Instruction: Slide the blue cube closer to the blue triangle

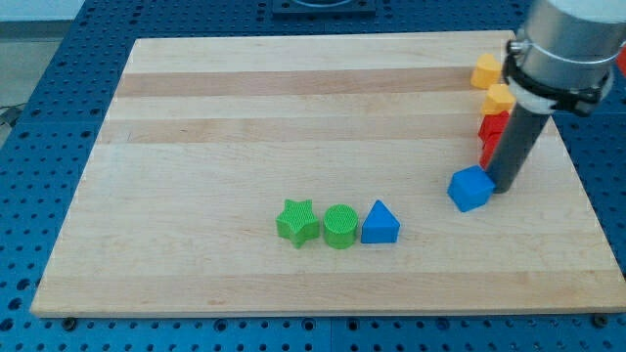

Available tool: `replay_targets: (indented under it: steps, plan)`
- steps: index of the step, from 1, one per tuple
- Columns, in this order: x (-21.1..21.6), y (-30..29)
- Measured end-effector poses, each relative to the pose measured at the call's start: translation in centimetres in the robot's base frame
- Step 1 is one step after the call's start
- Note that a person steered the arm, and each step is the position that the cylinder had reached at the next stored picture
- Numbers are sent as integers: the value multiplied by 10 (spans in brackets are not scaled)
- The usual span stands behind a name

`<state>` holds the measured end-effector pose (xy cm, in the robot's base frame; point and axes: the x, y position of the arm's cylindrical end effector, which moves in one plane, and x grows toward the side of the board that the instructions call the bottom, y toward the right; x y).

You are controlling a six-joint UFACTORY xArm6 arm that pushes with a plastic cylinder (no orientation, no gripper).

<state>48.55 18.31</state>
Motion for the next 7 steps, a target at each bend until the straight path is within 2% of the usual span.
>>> replay_targets:
  steps: [2, 3, 4, 5, 7]
  plan:
    - [16, -47]
    - [-21, -50]
    - [-40, -59]
    - [-31, -104]
    - [-20, -111]
